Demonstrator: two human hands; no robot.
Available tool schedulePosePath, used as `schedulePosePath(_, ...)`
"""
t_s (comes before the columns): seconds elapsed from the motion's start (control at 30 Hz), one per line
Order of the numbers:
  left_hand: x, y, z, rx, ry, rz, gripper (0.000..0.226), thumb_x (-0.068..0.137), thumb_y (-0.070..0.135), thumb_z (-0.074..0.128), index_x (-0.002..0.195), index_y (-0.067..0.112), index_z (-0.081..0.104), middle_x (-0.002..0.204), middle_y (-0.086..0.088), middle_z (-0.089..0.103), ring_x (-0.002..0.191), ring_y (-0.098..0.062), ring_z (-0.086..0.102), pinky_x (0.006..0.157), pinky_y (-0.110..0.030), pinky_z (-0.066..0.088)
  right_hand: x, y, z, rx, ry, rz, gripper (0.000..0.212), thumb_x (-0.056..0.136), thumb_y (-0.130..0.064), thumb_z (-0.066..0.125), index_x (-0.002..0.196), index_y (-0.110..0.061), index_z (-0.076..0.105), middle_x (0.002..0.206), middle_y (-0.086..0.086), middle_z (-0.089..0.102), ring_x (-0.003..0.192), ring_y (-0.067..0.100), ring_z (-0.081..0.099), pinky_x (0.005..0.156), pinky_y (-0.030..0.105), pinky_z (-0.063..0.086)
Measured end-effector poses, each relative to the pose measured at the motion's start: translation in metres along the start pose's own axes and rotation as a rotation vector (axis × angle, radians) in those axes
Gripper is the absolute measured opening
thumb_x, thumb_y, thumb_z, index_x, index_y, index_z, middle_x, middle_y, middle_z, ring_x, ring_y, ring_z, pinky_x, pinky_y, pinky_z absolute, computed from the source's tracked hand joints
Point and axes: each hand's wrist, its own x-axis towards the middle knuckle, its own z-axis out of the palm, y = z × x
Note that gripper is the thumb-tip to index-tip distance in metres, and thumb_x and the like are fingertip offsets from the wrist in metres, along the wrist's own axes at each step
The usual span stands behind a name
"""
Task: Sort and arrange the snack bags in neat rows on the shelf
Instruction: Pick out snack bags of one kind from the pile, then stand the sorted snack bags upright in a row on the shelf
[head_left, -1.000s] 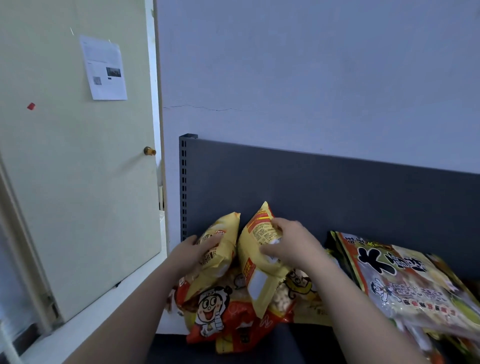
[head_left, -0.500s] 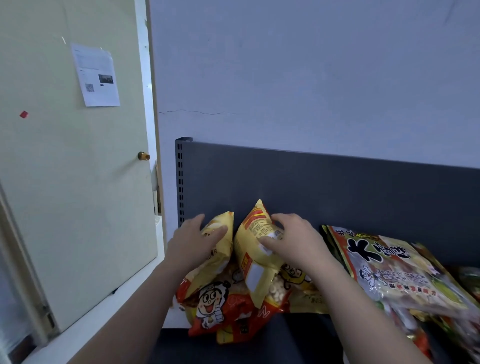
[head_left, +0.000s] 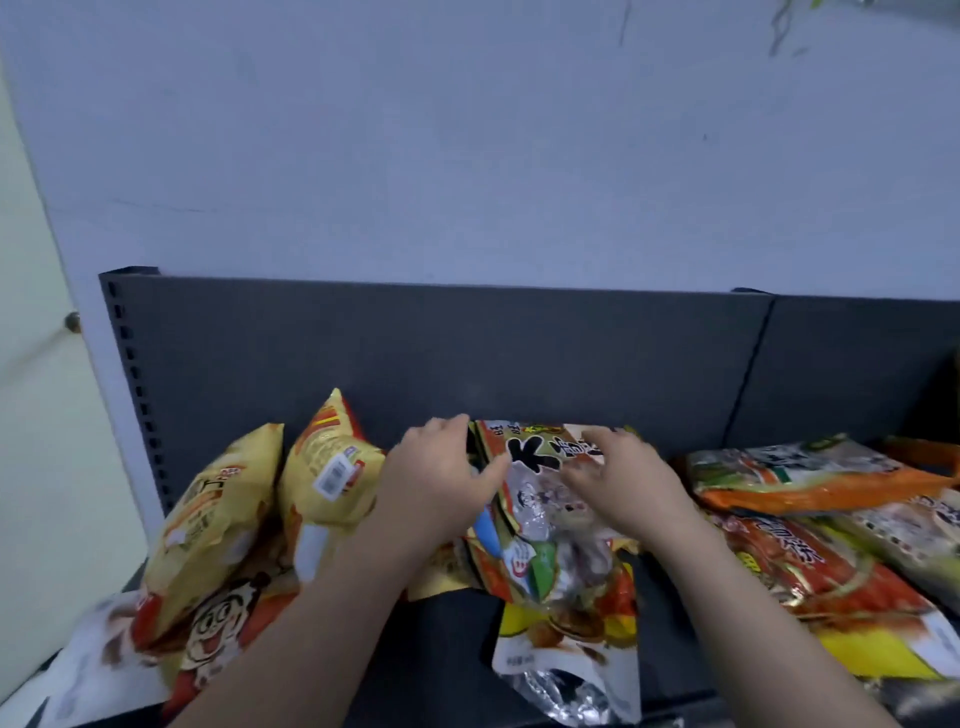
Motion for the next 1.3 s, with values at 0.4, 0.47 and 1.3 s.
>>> schedulePosePath(0.4,0.029,0.056,0.071,-0.032,-0.421,-0.282,0.114,0.061,0.071,0.075,0.149,0.018,0.026,0.147,-0.003,0.045,0.128,-0.025,0.048,0.098,-0.035,0.047,0.040,0.135,0.012,0.081,-0.320,0.154,0.059,0.093,-0.050,0.049,0.138,-0.013,0.042,0.132,0.010,0.056,0.118,0.029,0.053,0.095,0.035,0.046)
schedulePosePath(0.47,0.029,0.064,0.072,-0.060,-0.392,-0.281,0.112,0.065,0.064,0.078,0.151,0.018,0.024,0.150,-0.003,0.041,0.132,-0.025,0.045,0.100,-0.035,0.044,0.045,0.141,0.016,0.106,-0.362,0.132,0.066,0.094,-0.053,0.045,0.146,-0.014,0.031,0.138,0.012,0.053,0.123,0.032,0.050,0.097,0.035,0.044)
schedulePosePath(1.3,-0.004,0.131,0.047,-0.407,-0.029,-0.163,0.101,0.075,0.033,0.083,0.154,0.029,0.021,0.144,-0.003,0.049,0.125,-0.031,0.051,0.100,-0.042,0.044,-0.025,0.178,-0.070,0.395,0.041,-0.039,0.060,0.094,-0.043,0.054,0.148,-0.027,0.032,0.142,0.004,0.043,0.125,0.019,0.047,0.094,0.027,0.035)
